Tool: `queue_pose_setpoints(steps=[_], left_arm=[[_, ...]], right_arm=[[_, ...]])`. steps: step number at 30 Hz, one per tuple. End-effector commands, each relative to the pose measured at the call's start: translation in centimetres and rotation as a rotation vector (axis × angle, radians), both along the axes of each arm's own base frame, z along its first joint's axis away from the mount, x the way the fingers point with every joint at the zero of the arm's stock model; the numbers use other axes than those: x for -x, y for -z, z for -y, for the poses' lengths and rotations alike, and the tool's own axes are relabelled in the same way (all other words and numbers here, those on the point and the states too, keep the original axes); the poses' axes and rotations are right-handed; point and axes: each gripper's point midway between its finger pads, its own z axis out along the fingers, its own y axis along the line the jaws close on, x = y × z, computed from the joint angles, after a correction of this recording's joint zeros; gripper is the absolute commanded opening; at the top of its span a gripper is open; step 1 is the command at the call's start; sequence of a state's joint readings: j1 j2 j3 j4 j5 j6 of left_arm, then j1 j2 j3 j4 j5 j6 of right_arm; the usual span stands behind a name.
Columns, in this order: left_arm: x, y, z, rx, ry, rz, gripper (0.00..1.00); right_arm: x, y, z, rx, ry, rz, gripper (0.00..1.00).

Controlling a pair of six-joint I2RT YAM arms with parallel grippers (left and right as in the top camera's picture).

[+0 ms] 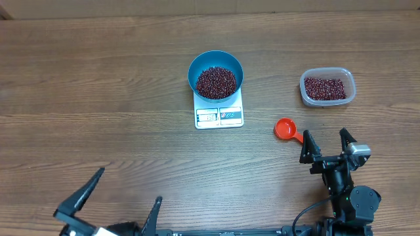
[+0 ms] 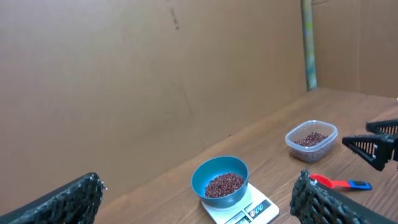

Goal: Scoop item into bowl and weigh 150g on scale

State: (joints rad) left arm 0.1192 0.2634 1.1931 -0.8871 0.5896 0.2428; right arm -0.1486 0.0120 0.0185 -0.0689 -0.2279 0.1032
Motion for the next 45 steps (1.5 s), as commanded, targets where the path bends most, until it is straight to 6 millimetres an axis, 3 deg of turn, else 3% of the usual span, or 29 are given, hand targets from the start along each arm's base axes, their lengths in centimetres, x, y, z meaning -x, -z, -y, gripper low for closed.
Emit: queue_pose_setpoints(steps=[1, 4, 7, 14, 19, 24, 32, 45], left_arm=[[1.7, 1.5, -0.5, -0.021, -0.048, 0.067, 1.0], [2.2, 3.1, -0.9, -0.021, -0.079, 0.092, 1.0], [1.4, 4.7, -1.9, 0.007, -0.136, 0.064, 1.0], [-3.8, 8.6, -2.5, 0.051, -0.128, -0.011, 1.0], [-8.2, 13.7, -2.9, 0.135, -0.129, -0.113, 1.0], [-10.4, 16.7, -3.1, 0.188, -0.13, -0.151, 1.0], [-12.5, 19.1, -3.5, 0.188, -0.139, -0.114, 1.0], [-13.4, 21.1, -4.3, 0.194, -0.182, -0.133, 1.0]], right_arm=[[0.0, 0.2, 0.1, 0.008, 0.008, 0.005, 1.0], [0.0, 0.2, 0.1, 0.008, 0.008, 0.005, 1.0], [0.0, 0.2, 0.1, 0.008, 0.008, 0.005, 1.0], [0.0, 0.2, 0.1, 0.008, 0.008, 0.005, 1.0], [0.0, 0.2, 0.1, 0.007, 0.008, 0.004, 1.0], [0.0, 0.2, 0.1, 0.008, 0.008, 0.005, 1.0], [0.0, 0.1, 0.1, 0.008, 0.008, 0.005, 1.0], [0.0, 0.1, 0.1, 0.008, 0.008, 0.005, 1.0]])
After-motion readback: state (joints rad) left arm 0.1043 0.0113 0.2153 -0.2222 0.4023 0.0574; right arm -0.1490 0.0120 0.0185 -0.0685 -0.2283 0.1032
